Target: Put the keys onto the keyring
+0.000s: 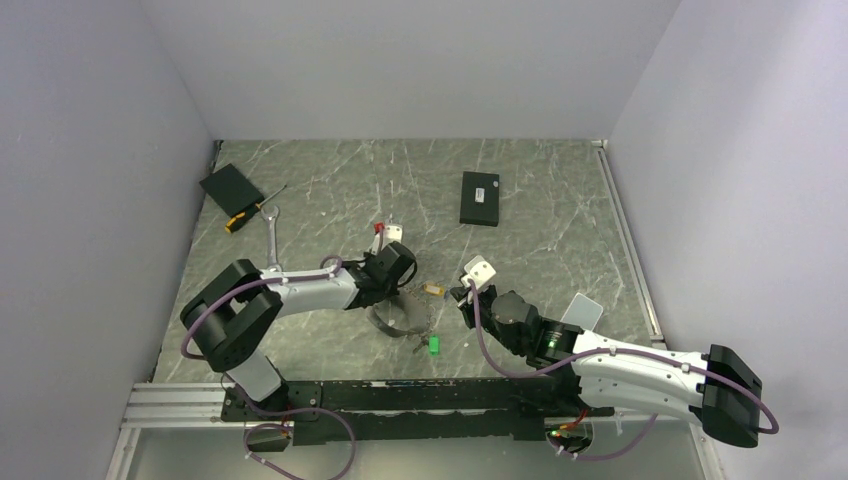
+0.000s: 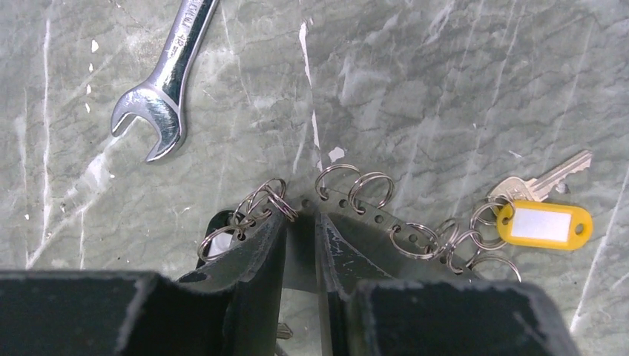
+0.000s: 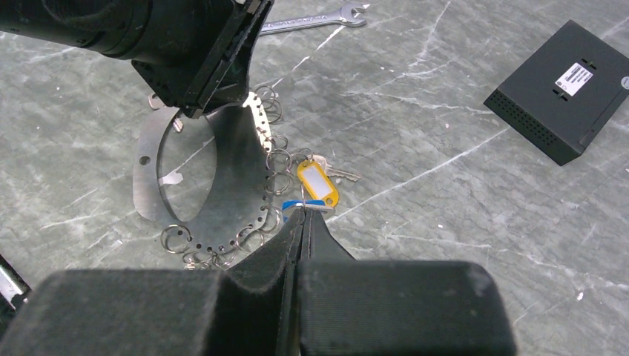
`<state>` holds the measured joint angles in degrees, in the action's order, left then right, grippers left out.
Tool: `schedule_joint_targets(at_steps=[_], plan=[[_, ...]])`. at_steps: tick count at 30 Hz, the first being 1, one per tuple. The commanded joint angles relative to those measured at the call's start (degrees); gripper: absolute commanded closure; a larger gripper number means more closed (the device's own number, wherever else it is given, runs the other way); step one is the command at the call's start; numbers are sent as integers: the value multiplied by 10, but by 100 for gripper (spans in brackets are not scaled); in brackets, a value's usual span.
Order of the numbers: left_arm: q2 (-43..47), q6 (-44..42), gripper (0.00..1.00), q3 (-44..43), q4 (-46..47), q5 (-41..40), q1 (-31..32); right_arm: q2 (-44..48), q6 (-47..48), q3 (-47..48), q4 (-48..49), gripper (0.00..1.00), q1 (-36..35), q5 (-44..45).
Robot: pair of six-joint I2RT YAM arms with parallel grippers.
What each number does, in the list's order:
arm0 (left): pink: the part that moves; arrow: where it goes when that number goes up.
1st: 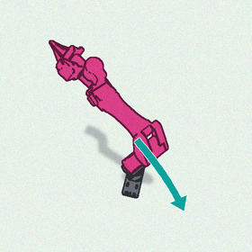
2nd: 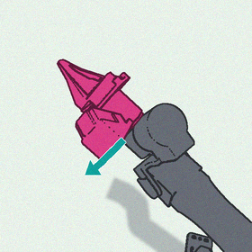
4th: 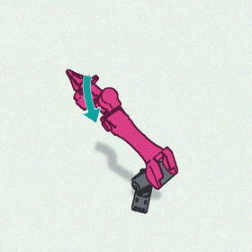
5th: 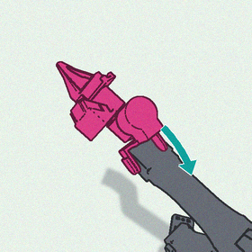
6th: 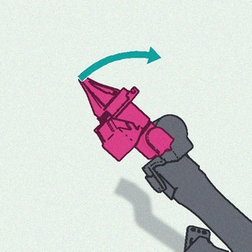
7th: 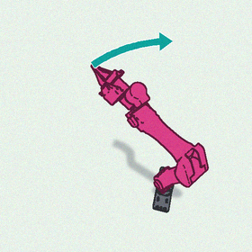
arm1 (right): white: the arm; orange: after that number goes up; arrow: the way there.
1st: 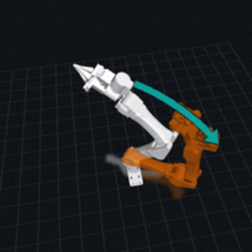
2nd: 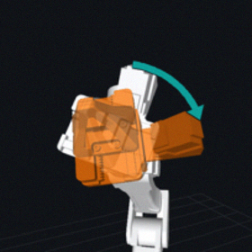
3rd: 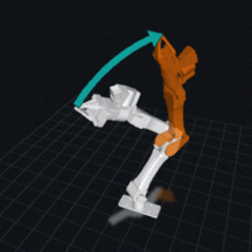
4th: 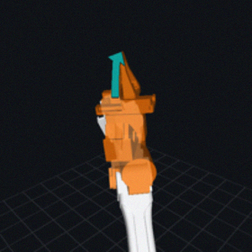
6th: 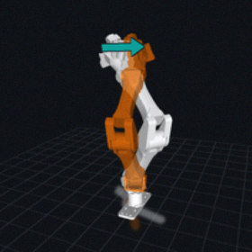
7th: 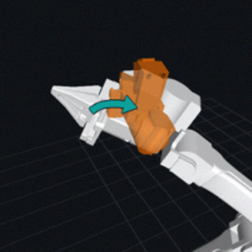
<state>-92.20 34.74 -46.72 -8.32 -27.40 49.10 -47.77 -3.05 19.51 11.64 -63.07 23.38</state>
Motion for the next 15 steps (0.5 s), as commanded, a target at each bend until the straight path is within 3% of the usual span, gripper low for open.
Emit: schedule_joint_targets(at_steps=[1,8,15], plan=[[-15,15,74,-23,-14,-36,4,9,-6,10,13,100,2,-3],[-20,20,77,-23,-19,-51,6,10,-6,10,11,100,2,-4],[-23,11,85,-14,2,-51,6,8,-6,12,10,100,2,-6]])
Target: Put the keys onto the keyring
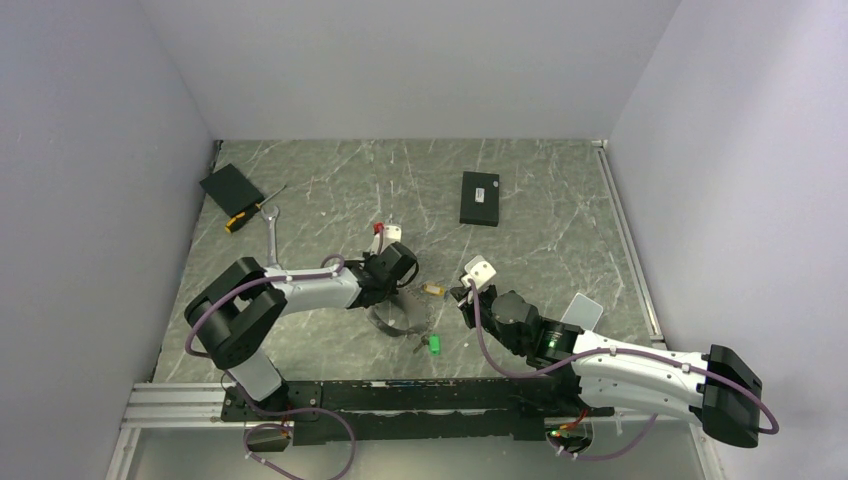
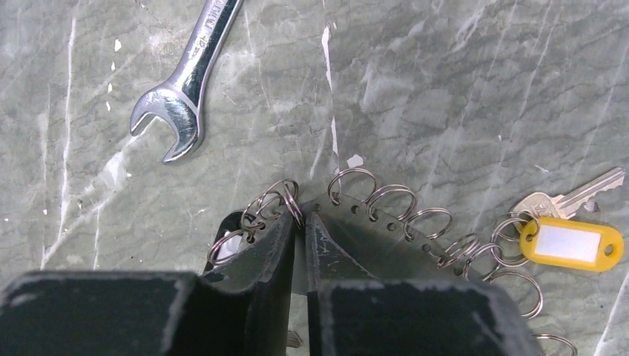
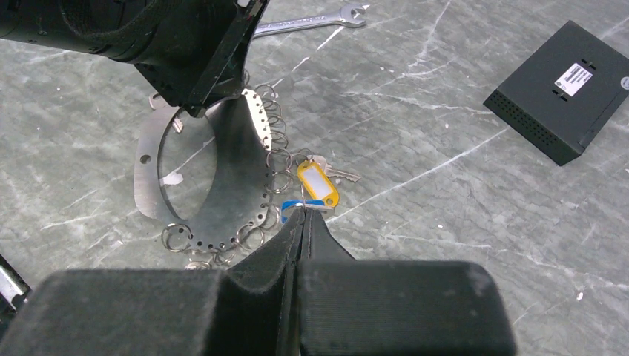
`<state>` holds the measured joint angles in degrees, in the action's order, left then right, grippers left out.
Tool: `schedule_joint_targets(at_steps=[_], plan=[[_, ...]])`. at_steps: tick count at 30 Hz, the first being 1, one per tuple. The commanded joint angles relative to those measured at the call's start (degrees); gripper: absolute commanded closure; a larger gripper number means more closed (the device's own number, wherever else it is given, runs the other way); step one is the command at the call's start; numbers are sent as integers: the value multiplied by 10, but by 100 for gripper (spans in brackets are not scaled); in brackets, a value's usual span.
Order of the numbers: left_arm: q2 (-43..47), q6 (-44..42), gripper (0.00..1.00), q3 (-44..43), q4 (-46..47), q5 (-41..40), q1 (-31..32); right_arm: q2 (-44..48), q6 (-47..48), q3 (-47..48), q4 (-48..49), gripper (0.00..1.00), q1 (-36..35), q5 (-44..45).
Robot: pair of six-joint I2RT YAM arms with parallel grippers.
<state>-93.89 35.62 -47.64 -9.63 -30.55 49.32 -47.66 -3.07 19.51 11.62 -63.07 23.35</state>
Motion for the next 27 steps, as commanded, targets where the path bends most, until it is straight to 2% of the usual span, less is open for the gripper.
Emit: schedule_joint_targets(at_steps=[1,7,11,13,20,27], plan=[[-7,2,86,-4,18,-19,4,7,-6,12,10,100,2,-6],[-8,-5,88,-1,32,-24,4,3,-5,15,10,100,2,-9],[4,-29,98,13,62,-17,5,0,-4,17,10,100,2,-11],[15,-56,100,21,80,1,5,-2,-3,19,8,100,2,-12],[124,-198,100,81,150,149,3,1,4,33,4,100,2,-12],[244,-273,100,99,142,302,-13,30,17,57,3,100,2,-12]])
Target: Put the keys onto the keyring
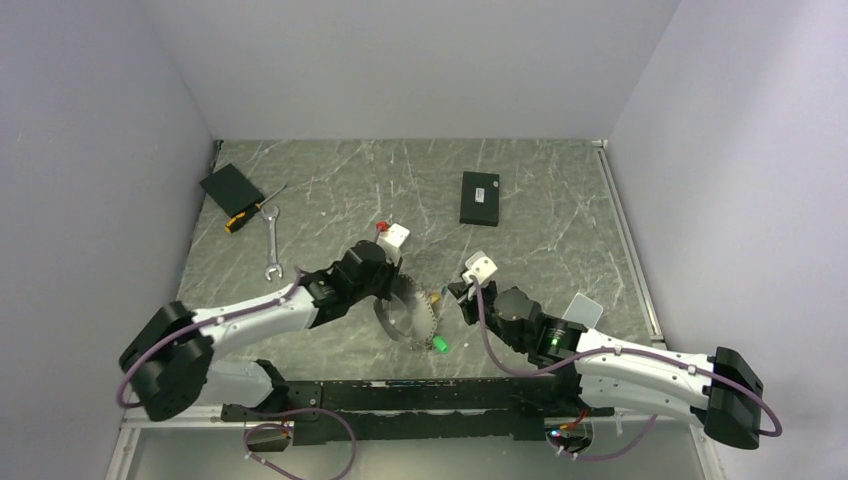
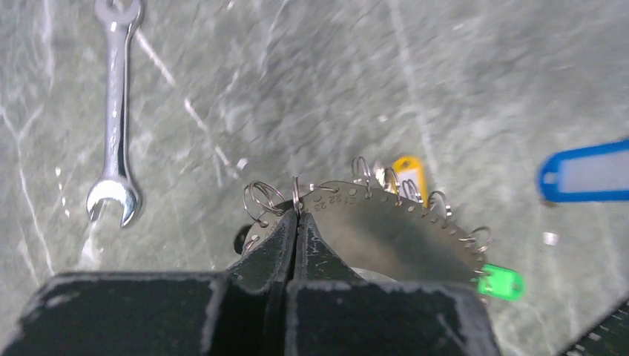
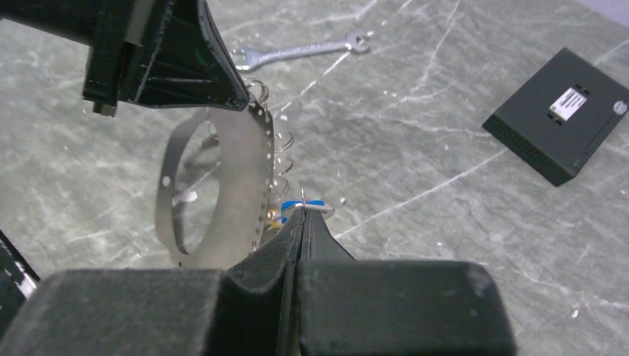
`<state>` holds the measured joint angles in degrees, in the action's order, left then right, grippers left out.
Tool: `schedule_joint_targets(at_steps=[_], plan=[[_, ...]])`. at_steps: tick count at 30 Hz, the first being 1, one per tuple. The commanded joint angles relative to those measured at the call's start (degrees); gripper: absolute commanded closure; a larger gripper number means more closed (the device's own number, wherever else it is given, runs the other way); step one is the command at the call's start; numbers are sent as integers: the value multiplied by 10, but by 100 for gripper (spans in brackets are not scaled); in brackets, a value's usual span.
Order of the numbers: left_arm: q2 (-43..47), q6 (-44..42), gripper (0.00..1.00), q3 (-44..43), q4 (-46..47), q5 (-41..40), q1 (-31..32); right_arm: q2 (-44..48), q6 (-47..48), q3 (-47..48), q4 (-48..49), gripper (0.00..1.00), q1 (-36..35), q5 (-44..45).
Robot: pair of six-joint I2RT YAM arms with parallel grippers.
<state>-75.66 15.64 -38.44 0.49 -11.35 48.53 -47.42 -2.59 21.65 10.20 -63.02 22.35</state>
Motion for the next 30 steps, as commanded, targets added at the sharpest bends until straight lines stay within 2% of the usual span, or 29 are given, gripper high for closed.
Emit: schedule_joint_targets(at_steps=[1,6,15,21,28,30], plan=[[75,-82,100,12,45,128,-5,32,14,38,16,100,2,-4],[133,-129,100,46,92,190,-5,56,21,43,15,100,2,-35],[176,-176,100,59,126,239,-6,96,73,44,12,100,2,-121],[203,-197,100,79,162,272,-6,104,70,51,12,100,2,-180],[231,-212,100,111,234,309,-7,83,68,74,-21,100,5,-141],[236,-209,100,118,244,313,-6,76,73,84,-34,100,16,-168]])
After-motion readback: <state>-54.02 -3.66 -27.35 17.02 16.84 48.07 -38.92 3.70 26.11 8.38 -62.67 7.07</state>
